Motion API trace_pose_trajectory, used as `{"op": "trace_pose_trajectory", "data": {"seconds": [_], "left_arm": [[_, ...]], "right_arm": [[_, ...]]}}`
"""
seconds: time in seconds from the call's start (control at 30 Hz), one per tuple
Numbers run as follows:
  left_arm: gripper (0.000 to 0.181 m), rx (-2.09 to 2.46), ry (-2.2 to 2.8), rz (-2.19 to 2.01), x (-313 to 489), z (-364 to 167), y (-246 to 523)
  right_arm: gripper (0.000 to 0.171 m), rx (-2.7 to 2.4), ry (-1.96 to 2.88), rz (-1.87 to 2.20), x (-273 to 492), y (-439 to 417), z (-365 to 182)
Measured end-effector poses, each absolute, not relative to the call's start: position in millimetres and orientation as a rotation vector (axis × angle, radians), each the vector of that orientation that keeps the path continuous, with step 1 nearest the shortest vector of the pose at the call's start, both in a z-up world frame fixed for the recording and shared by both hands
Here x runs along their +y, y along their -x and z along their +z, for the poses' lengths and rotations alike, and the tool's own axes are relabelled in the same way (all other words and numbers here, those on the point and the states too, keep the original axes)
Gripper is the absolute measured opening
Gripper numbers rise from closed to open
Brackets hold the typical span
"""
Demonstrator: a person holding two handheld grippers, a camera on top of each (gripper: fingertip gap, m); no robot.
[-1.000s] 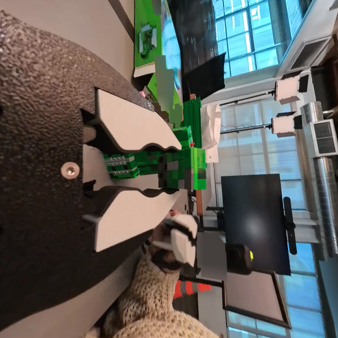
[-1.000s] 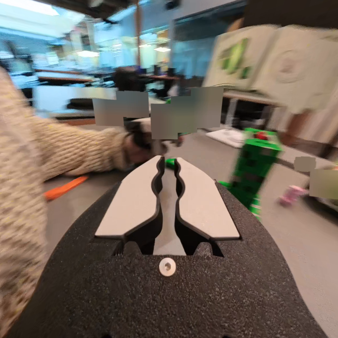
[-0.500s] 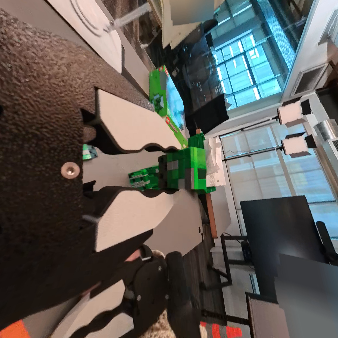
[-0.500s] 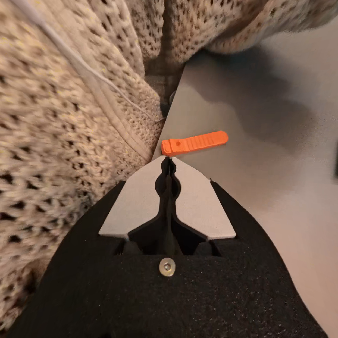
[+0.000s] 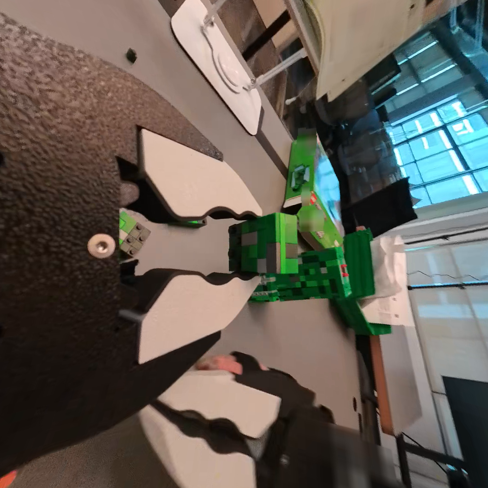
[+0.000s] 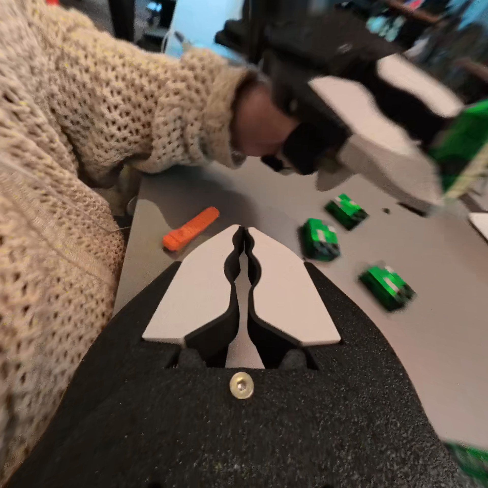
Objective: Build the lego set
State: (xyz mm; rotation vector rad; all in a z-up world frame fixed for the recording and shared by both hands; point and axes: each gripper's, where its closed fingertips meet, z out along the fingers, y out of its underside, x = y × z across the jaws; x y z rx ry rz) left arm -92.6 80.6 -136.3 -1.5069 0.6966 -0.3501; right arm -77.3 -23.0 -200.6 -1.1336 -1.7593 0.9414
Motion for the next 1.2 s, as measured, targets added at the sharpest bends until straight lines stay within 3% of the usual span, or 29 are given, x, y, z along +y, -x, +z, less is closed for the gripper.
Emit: {"op": "trace_pose_trajectory", "data": {"seconds": [0.13,0.3,0.53,0.63,0.77,0.9,0.93,0.97,1.07,1.2], "left_arm": [[0.037,0.654,1.539,-0.351,85.5,-146.3,78.0],[0.037,0.626,1.566,-0.306,88.8,-143.1,95.0],[0.037,0.558,1.577,-0.204,73.4,-126.7,141.6],[0.037,0.547,1.573,-0.165,59.5,-122.5,156.9],[0.037,0.513,1.556,-0.127,46.5,-120.0,175.0],[0.037,0.461,1.528,-0.135,38.4,-116.5,192.1],[0.037,0.45,1.522,-0.132,35.8,-115.7,197.1],[0.037,0.441,1.518,-0.125,32.7,-115.0,202.7],[0.037,0.413,1.514,-0.074,21.2,-113.5,225.2],[0.037,0.332,1.502,-0.05,5.6,-108.8,256.0]], "right_arm": [[0.0,-1.819,1.189,1.086,-24.1,30.3,-204.6],[0.0,-2.007,1.278,1.291,-83.4,62.4,-223.1],[0.001,-2.19,1.323,0.945,-89.9,94.5,-257.9],[0.029,-1.959,1.469,1.03,-82.0,103.8,-236.6],[0.041,-1.89,1.512,0.803,-64.5,107.0,-244.4],[0.039,-2.004,1.564,0.67,-67.9,105.5,-263.2],[0.034,-2.028,1.576,0.639,-67.9,104.8,-266.5],[0.018,-2.067,1.577,0.619,-70.0,103.8,-269.7],[0.016,-2.082,1.547,0.636,-70.8,115.4,-264.9],[0.016,-1.788,1.555,0.534,18.2,153.2,-217.8]]}}
